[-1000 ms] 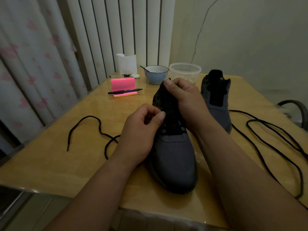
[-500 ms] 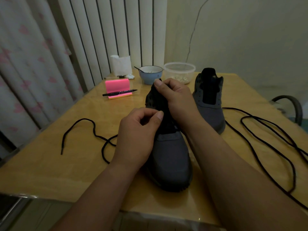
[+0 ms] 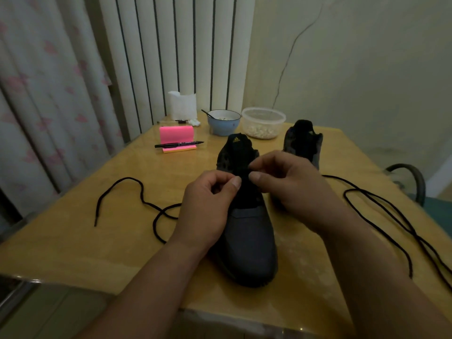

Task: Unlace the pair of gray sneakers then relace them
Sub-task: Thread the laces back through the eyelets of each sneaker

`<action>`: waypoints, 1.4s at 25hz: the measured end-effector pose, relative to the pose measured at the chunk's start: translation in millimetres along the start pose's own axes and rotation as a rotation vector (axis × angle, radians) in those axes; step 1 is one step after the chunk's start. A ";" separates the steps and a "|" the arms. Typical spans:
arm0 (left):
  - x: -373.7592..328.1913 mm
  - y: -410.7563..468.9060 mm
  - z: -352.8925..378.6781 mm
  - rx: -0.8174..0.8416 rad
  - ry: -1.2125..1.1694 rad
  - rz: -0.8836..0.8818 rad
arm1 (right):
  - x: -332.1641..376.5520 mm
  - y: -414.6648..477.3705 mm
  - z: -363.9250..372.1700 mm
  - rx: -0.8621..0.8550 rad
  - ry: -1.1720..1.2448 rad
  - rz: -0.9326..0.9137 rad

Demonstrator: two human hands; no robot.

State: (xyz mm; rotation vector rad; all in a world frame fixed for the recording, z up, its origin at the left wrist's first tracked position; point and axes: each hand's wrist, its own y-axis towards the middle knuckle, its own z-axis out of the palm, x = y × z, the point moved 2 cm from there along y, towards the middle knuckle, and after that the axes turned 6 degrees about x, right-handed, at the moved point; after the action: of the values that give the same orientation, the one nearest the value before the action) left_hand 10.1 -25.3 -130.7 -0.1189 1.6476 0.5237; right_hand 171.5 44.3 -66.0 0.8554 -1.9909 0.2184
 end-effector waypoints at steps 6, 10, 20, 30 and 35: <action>-2.8 -2.2 -0.1 -0.014 0.032 0.024 | -2.8 -2.0 4.5 -0.040 0.028 0.038; -5.1 -1.3 -0.9 -0.024 0.099 0.074 | 2.6 8.5 2.3 0.090 0.222 0.238; -0.3 -10.0 -0.8 -0.020 0.275 0.158 | 13.6 7.3 10.8 0.041 0.297 0.279; -10.5 -17.5 -4.2 -0.070 0.600 0.169 | 7.4 17.3 -14.3 -0.280 1.036 0.150; -13.4 -37.6 -7.7 -0.064 0.797 0.119 | 14.9 6.9 -28.1 0.219 -0.541 0.178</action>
State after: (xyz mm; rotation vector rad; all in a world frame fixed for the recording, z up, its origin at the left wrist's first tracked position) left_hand 19.3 -64.8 -127.4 -0.3067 2.4241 0.6674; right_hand 181.6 55.3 -37.0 0.9446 -2.5897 0.3394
